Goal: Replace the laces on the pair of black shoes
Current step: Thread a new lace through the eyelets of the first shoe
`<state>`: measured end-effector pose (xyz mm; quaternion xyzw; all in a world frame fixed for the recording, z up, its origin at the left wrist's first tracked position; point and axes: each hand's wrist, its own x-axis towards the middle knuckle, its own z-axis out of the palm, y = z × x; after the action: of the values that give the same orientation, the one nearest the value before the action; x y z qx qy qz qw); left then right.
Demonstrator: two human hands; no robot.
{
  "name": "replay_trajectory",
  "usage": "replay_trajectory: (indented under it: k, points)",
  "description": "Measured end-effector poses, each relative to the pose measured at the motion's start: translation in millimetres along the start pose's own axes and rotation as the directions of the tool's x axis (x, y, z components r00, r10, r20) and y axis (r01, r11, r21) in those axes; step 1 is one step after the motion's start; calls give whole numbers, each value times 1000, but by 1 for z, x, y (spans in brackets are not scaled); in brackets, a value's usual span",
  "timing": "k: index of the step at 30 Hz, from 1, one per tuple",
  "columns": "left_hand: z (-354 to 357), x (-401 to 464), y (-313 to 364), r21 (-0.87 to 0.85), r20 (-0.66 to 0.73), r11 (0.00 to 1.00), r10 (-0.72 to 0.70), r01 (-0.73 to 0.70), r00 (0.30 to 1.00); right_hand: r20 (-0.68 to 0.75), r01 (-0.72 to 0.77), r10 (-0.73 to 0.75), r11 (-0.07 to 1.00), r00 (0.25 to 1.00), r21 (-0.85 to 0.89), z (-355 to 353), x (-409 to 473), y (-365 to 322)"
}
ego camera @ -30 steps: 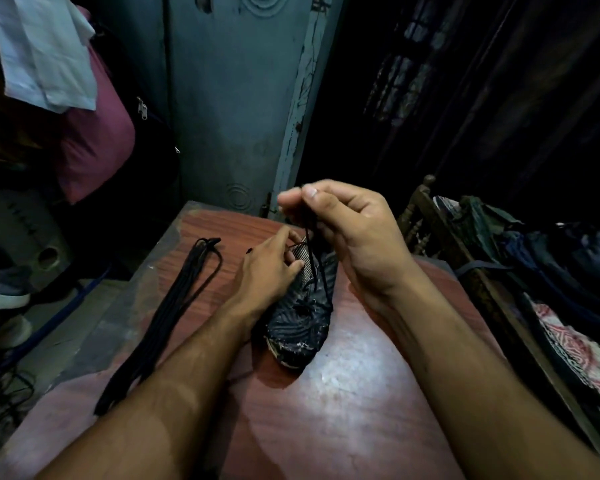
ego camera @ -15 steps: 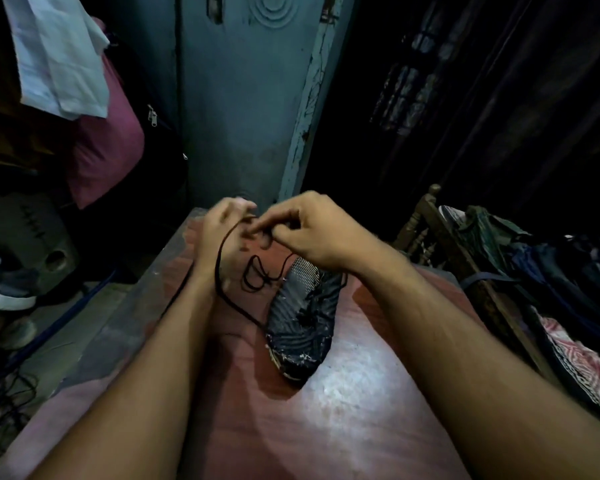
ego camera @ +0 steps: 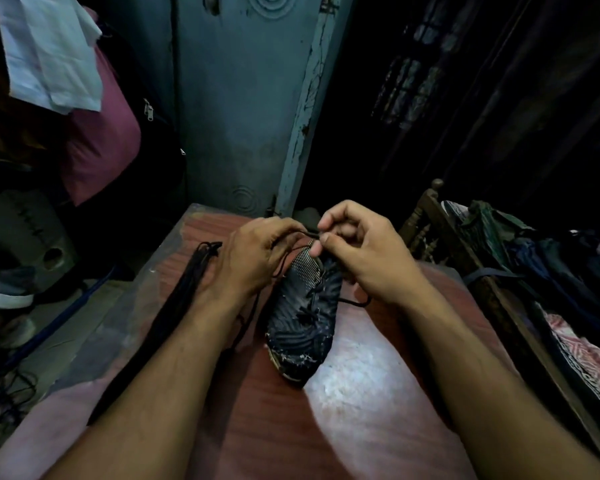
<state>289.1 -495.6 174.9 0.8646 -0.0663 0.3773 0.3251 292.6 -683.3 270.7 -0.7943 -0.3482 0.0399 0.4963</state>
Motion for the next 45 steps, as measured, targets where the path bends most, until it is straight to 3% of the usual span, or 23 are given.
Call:
replay_trajectory:
  k: [4,8,13,16,19,22,24,30,33,38,42,45]
  points:
    - [8,0,-19,-93,43,978,-182,186,982,16,-10,5,963,1000,269,8,-33,-6]
    - [18,0,-33,-139,-44,958,-260,251,965,88,-36,9,950,996,310,2,-56,6]
    - [16,2,-29,-255,-99,905,-373,339,922,266,-193,166,978,950,78,-9,-73,37]
    - [14,4,-15,-502,9,773,-445,389,896,362,-215,241,970,901,-112,-13,-73,42]
    - [15,5,-1,-602,79,688,-454,406,887,339,-116,193,965,921,-235,-14,-64,50]
    - [15,5,-2,-637,116,651,-447,412,887,132,-3,52,938,990,-347,-14,-46,69]
    - [14,5,-4,-661,163,610,-453,438,877,52,63,-45,896,998,-439,-15,-33,81]
    - [16,1,-3,-696,361,467,-428,545,829,283,292,-137,717,949,-632,-7,-10,101]
    - [18,0,-3,-701,417,420,-415,577,809,261,283,-153,751,953,-596,-5,-11,108]
    - [27,-2,-4,-651,472,436,-409,621,781,114,233,-203,831,972,-505,-3,-15,119]
    - [34,-7,-8,-549,500,538,-403,640,767,58,174,-165,904,985,-390,-2,-11,118]
    - [35,-9,-10,-515,491,565,-422,644,762,41,58,-50,977,998,-207,-9,-1,116]
